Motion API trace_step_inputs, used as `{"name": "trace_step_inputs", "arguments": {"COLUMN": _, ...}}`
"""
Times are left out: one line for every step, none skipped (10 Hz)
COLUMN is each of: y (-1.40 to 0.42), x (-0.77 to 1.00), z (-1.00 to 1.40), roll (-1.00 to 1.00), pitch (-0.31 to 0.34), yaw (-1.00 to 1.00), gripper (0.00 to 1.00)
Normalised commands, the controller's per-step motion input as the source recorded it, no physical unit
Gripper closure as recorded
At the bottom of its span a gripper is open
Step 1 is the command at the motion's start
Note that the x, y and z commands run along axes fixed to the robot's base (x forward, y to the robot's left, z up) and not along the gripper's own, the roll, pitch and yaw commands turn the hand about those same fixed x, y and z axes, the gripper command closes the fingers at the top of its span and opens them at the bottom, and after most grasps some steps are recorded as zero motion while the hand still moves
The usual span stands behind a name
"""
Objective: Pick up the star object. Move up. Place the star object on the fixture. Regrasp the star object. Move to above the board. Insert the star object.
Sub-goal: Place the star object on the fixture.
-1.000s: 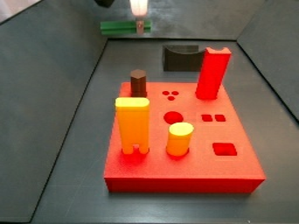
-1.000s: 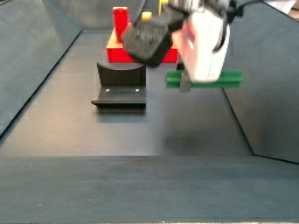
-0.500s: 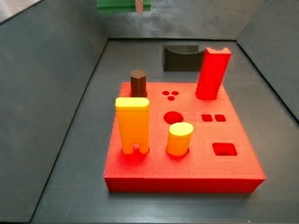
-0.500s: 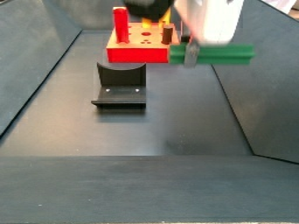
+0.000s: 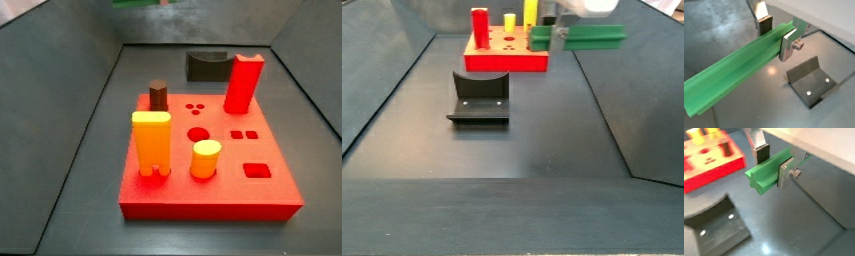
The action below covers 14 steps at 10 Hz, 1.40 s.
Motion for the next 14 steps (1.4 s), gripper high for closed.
{"name": "trace_step_inputs", "arguments": {"y": -0.22, "x": 1.00, "z": -0.11, "roll": 0.00, "pitch": 0.005, "yaw": 1.00, "gripper": 1.00}}
{"name": "trace_step_inputs", "arguments": {"y": -0.21, "x": 1.00, "z": -0.11, "roll": 0.00, "pitch": 0.007, "yaw": 1.00, "gripper": 1.00}}
{"name": "trace_step_inputs", "arguments": {"y": -0.18, "x": 1.00, "z": -0.10, "roll": 0.00, "pitch": 0.008, "yaw": 1.00, "gripper": 1.00}}
{"name": "trace_step_inputs", "arguments": {"y": -0.16, "x": 1.00, "z": -0.10, "roll": 0.00, "pitch": 0.010, "yaw": 1.00, "gripper": 1.00}}
{"name": "trace_step_inputs", "arguments": {"y": -0.14, "x": 1.00, "z": -0.09, "roll": 0.01, "pitch": 0.015, "yaw": 1.00, "gripper": 1.00}}
{"name": "trace_step_inputs", "arguments": {"y": -0.12, "x": 1.00, "z": -0.08, "roll": 0.01, "pitch": 0.019, "yaw": 1.00, "gripper": 1.00}}
{"name": "trace_step_inputs", "arguments": {"y": -0.10, "x": 1.00, "z": -0.07, "roll": 0.01, "pitch": 0.023, "yaw": 1.00, "gripper": 1.00}}
{"name": "trace_step_inputs", "arguments": {"y": -0.08, "x": 1.00, "z": -0.06, "roll": 0.02, "pitch": 0.031, "yaw": 1.00, "gripper": 1.00}}
{"name": "trace_step_inputs", "arguments": {"y": -0.07, "x": 1.00, "z": -0.06, "roll": 0.02, "pitch": 0.039, "yaw": 1.00, "gripper": 1.00}}
{"name": "trace_step_inputs", "arguments": {"y": -0.05, "x": 0.92, "z": -0.04, "roll": 0.02, "pitch": 0.048, "yaw": 1.00, "gripper": 1.00}}
{"name": "trace_step_inputs", "arguments": {"y": -0.03, "x": 0.79, "z": -0.03, "roll": 0.03, "pitch": 0.064, "yaw": 1.00, "gripper": 1.00}}
{"name": "trace_step_inputs", "arguments": {"y": -0.02, "x": 0.69, "z": -0.02, "roll": 0.04, "pitch": 0.080, "yaw": 1.00, "gripper": 1.00}}
{"name": "trace_step_inputs", "arguments": {"y": 0.13, "x": 0.55, "z": 0.34, "roll": -0.85, "pitch": 0.201, "yaw": 1.00, "gripper": 1.00}}
{"name": "trace_step_inputs", "arguments": {"y": 0.13, "x": 0.42, "z": 0.34, "roll": -1.00, "pitch": 0.250, "yaw": 1.00, "gripper": 1.00}}
